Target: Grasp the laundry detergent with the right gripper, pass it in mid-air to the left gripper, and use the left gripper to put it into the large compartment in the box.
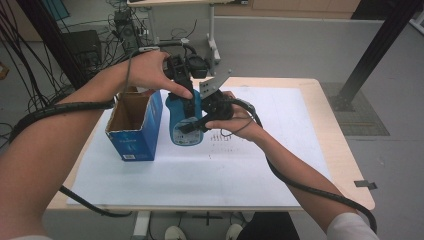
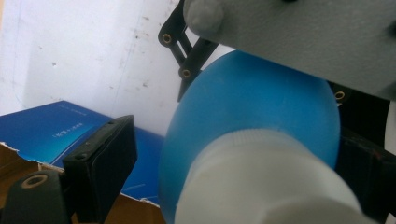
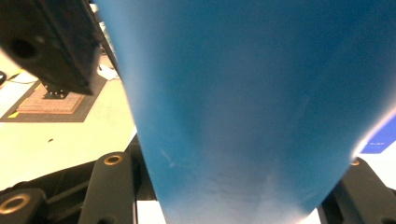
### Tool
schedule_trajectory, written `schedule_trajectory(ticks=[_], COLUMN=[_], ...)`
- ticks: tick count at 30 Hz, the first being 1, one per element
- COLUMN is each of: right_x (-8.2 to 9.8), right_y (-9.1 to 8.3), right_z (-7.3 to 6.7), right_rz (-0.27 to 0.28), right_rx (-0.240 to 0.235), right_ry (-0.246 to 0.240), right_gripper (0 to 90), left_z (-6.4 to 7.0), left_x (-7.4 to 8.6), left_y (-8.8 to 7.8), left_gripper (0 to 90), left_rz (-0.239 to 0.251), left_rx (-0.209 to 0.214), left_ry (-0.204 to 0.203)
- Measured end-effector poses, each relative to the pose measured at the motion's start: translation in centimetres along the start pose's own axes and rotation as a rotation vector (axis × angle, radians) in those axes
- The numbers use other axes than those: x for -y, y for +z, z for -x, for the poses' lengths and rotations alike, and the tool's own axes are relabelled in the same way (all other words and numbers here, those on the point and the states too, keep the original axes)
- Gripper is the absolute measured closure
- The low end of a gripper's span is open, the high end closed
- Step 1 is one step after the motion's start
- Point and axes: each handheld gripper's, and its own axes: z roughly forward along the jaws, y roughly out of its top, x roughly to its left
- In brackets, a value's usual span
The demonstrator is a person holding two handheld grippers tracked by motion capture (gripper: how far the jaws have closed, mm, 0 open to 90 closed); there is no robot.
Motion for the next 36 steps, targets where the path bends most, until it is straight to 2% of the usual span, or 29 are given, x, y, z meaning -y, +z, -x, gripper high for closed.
schedule_trajectory(ticks=[6, 9, 10, 12, 14, 15, 21, 22, 23, 25, 29, 30, 31, 33, 34, 36], right_x=[0.0, -0.01, 0.01, 0.06, 0.08, 0.07, 0.19, 0.24, 0.27, 0.29, 0.27, 0.23, 0.22, 0.2, 0.17, 0.16], right_y=[-0.04, -0.08, -0.07, -0.14, -0.17, -0.27, -0.17, -0.21, -0.14, -0.12, 0.0, -0.02, -0.16, -0.16, -0.03, -0.09], right_z=[-0.13, -0.16, -0.02, 0.0, 0.02, -0.19, -0.24, -0.36, -0.24, -0.37, -0.28, -0.31, -0.55, -0.52, -0.23, -0.22], right_rz=[-0.005, -0.005, -0.004, -0.003, -0.001, -0.007, -0.003, -0.011, -0.01, -0.011, -0.006, -0.007, -0.026, -0.024, -0.002, -0.005], right_rx=[-0.006, -0.004, 0.005, 0.007, 0.007, 0.0, -0.003, -0.005, 0.0, -0.008, -0.006, -0.008, -0.012, -0.011, -0.003, -0.003], right_ry=[0.004, 0.002, -0.018, -0.015, -0.019, 0.002, -0.014, 0.002, -0.014, 0.003, -0.007, -0.002, 0.033, 0.032, -0.008, -0.007], right_gripper=[43.3, 43.3, 43.3, 43.3, 43.3, 43.3, 43.2, 43.2, 43.2, 43.2, 43.2, 43.2, 43.2, 43.2, 43.2, 43.2], left_z=[-0.04, -0.01, 0.06, 0.24, 0.25, 0.29, 0.35, 0.33, 0.32, 0.31, 0.29, 0.25, 0.24, 0.24, 0.24, 0.23], left_x=[-0.13, -0.2, -0.23, -0.37, -0.36, -0.39, -0.35, -0.31, -0.28, -0.26, -0.28, -0.28, -0.29, -0.3, -0.31, -0.35], left_y=[0.12, 0.09, 0.06, -0.07, -0.05, -0.07, 0.11, 0.16, 0.21, 0.24, 0.19, 0.15, 0.13, 0.11, 0.1, 0.1], left_gripper=[20.8, 27.3, 29.6, 32.8, 33.1, 33.4, 34.3, 34.3, 34.4, 34.4, 34.4, 34.4, 34.4, 34.4, 34.4, 34.4], left_rz=[-0.013, -0.014, -0.012, -0.009, -0.005, -0.005, -0.012, -0.011, -0.011, -0.012, -0.017, -0.018, -0.018, -0.018, -0.017, -0.016], left_rx=[0.002, 0.017, 0.018, 0.02, 0.02, 0.025, 0.033, 0.035, 0.037, 0.037, 0.034, 0.035, 0.035, 0.033, 0.033, 0.035], left_ry=[0.016, 0.022, 0.026, 0.038, 0.038, 0.04, 0.047, 0.047, 0.046, 0.045, 0.048, 0.049, 0.049, 0.049, 0.05, 0.053])
